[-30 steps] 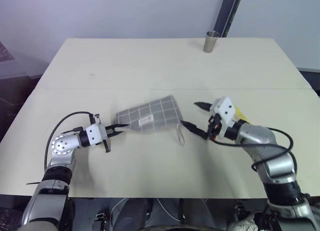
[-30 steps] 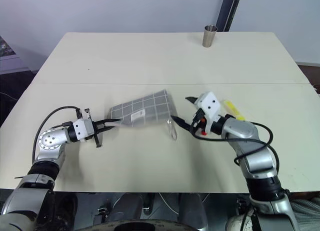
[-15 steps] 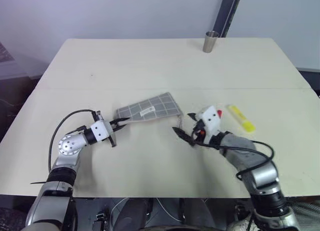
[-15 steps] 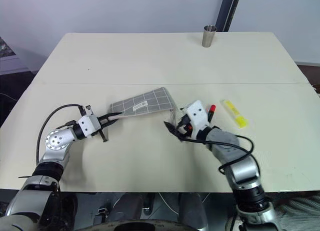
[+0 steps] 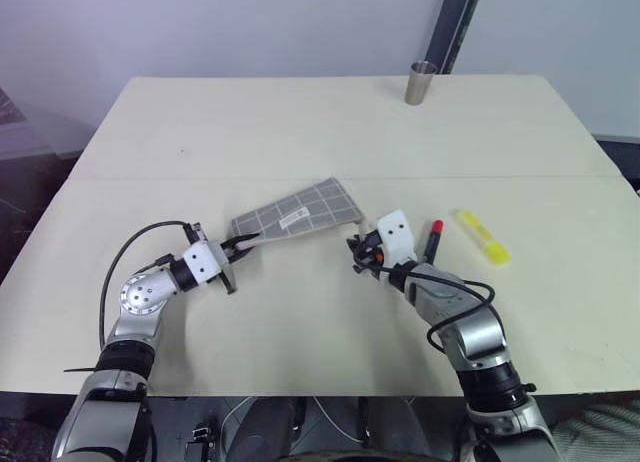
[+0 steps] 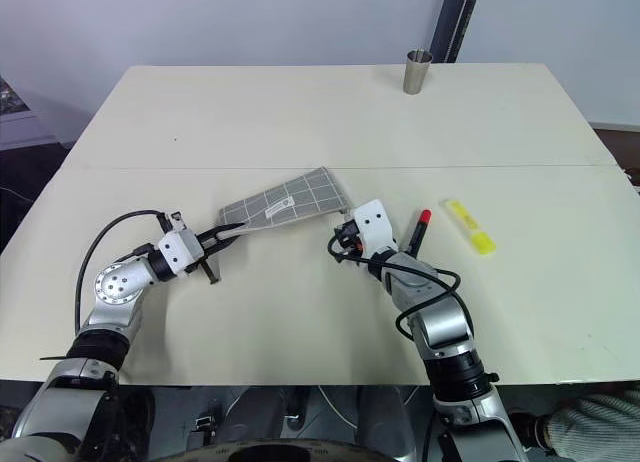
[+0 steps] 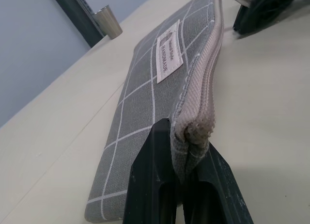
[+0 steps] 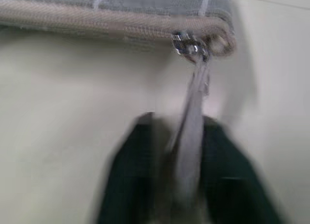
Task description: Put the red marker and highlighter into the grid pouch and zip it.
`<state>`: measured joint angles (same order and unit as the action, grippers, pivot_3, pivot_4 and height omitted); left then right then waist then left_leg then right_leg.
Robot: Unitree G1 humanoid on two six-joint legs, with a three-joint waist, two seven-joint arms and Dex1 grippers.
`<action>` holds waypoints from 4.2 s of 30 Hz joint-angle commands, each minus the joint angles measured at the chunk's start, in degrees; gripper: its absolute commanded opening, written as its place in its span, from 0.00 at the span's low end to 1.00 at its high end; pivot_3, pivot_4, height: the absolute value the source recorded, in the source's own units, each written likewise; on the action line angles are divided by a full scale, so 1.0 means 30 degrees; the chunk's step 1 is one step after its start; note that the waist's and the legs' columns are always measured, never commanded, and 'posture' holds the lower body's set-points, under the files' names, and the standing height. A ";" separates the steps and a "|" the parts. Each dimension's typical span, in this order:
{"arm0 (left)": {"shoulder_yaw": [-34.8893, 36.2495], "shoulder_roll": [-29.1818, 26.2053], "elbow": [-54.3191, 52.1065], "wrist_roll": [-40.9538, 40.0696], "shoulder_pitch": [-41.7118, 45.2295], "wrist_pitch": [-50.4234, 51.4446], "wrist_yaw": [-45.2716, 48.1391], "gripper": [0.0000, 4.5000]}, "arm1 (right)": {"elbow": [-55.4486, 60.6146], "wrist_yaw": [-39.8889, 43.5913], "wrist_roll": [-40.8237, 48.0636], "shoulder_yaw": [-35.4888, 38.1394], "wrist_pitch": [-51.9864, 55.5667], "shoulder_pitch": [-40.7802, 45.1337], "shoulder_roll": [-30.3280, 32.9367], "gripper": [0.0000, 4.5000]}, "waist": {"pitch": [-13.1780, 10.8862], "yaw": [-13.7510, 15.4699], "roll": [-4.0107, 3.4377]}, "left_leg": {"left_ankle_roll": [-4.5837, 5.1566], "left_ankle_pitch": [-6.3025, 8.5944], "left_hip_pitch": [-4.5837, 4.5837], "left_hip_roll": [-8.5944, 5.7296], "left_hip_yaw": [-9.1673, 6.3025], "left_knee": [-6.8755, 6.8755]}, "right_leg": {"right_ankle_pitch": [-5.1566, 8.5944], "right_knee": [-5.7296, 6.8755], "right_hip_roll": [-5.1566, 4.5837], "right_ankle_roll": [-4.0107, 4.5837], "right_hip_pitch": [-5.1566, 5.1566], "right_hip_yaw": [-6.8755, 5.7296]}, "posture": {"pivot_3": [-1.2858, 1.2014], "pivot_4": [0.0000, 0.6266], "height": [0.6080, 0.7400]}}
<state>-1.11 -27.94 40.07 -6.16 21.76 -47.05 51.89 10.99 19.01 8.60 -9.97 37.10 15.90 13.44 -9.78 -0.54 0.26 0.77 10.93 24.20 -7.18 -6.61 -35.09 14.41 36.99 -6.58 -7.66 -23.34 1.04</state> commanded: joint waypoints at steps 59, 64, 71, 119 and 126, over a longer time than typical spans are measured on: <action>-0.2080 0.0496 -0.0457 0.2906 0.3005 0.0987 -0.3188 0.00 | 1.0304 -0.0662 -0.2987 0.5575 -0.2979 -0.6290 -0.1589 0.95 | -0.0042 0.0301 0.0030 | -0.0013 0.0001 0.0057 0.0012 -0.0043 0.0007 | 0.0054 0.0002 0.0027 0.0040 -0.0043 0.0003 | 0.52 0.24 1.00; -0.2441 0.0985 0.0391 0.2663 0.3455 0.0566 -0.2609 0.00 | 0.8114 -0.1535 -0.2454 0.8253 -0.0927 -0.4969 -0.0600 0.95 | -0.0043 0.0404 0.0028 | -0.0012 -0.0001 0.0065 -0.0008 -0.0027 0.0008 | 0.0050 -0.0021 0.0018 0.0032 -0.0052 0.0002 | 0.52 0.24 1.00; -0.2409 0.1301 0.1123 0.2682 0.3730 0.0040 -0.2304 0.00 | 0.4251 0.2699 0.0863 1.1669 0.1143 -0.4701 0.4773 0.95 | -0.0055 0.0432 0.0012 | 0.0015 0.0006 0.0075 -0.0024 -0.0031 0.0027 | 0.0014 -0.0119 -0.0001 -0.0029 -0.0019 -0.0025 | 0.52 0.24 1.00; -0.3572 0.1653 0.2338 0.3781 0.5103 -0.2033 -0.2391 0.00 | 0.5436 0.9519 0.3062 0.7329 -0.3648 -0.7504 1.1614 0.19 | -0.0074 0.0462 0.0042 | 0.0077 0.0042 0.0102 -0.0051 -0.0042 -0.0017 | -0.0020 -0.0273 -0.0057 -0.0115 0.0076 -0.0064 | 0.52 0.24 1.00; -0.3722 0.1494 0.1281 0.3415 0.4742 -0.1736 -0.1949 0.00 | 0.3622 0.9163 0.1908 0.6135 -0.4925 -0.6804 1.1330 0.19 | -0.0075 0.0426 0.0042 | 0.0087 0.0048 0.0102 -0.0054 -0.0038 -0.0022 | -0.0021 -0.0272 -0.0057 -0.0115 0.0077 -0.0063 | 0.52 0.24 1.00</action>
<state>-12.27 -23.28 46.66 5.50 36.05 -51.85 45.85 21.94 47.28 14.87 7.81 23.75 -5.65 47.81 -10.00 0.74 0.38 1.04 11.08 24.51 -7.34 -6.72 -35.16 14.34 36.18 -6.75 -8.00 -23.11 0.85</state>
